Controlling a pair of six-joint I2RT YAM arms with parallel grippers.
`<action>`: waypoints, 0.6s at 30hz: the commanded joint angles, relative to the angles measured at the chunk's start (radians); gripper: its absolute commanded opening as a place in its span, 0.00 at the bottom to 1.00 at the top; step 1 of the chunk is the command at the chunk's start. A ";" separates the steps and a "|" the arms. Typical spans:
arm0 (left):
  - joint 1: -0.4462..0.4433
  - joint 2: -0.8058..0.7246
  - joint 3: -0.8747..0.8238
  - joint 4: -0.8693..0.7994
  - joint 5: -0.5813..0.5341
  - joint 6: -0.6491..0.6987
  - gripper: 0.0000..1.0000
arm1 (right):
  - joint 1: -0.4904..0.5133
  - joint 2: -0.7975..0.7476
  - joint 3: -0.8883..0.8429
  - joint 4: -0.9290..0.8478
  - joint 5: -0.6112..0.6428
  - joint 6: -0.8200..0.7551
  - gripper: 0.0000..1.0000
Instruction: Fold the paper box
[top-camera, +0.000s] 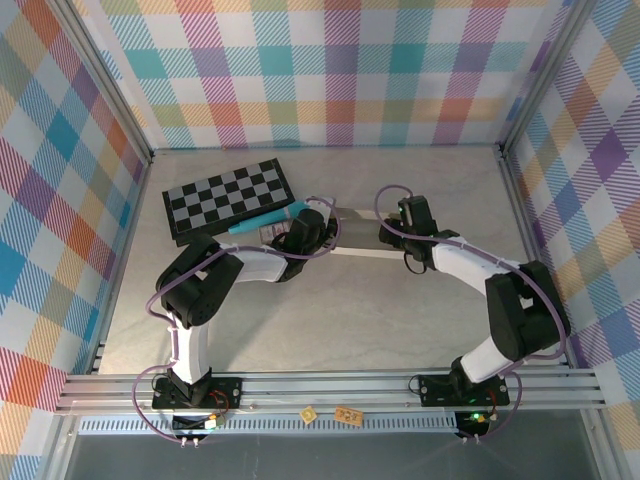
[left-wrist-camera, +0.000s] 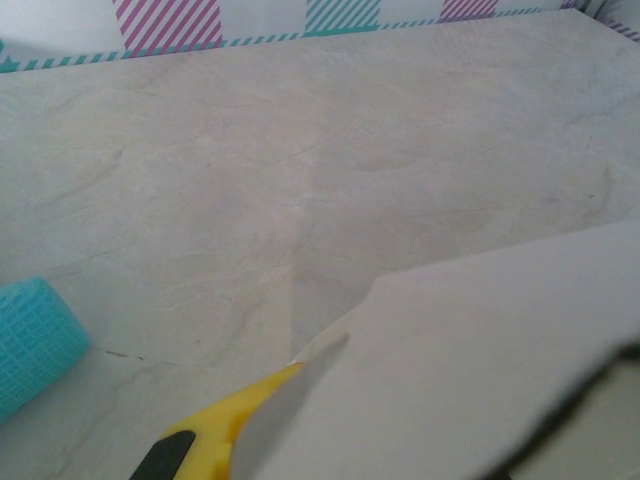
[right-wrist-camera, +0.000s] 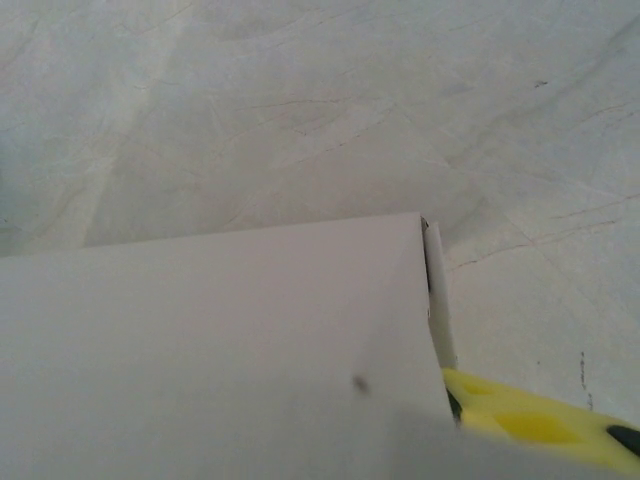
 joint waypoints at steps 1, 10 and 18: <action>-0.022 0.062 -0.014 -0.165 0.032 0.036 0.00 | 0.002 -0.040 0.040 -0.079 -0.036 0.047 0.56; -0.022 0.069 -0.003 -0.178 0.039 0.045 0.00 | 0.001 -0.167 0.033 -0.181 -0.158 0.153 0.60; -0.022 0.071 0.011 -0.191 0.040 0.049 0.00 | 0.051 -0.303 0.009 -0.175 -0.125 0.404 0.58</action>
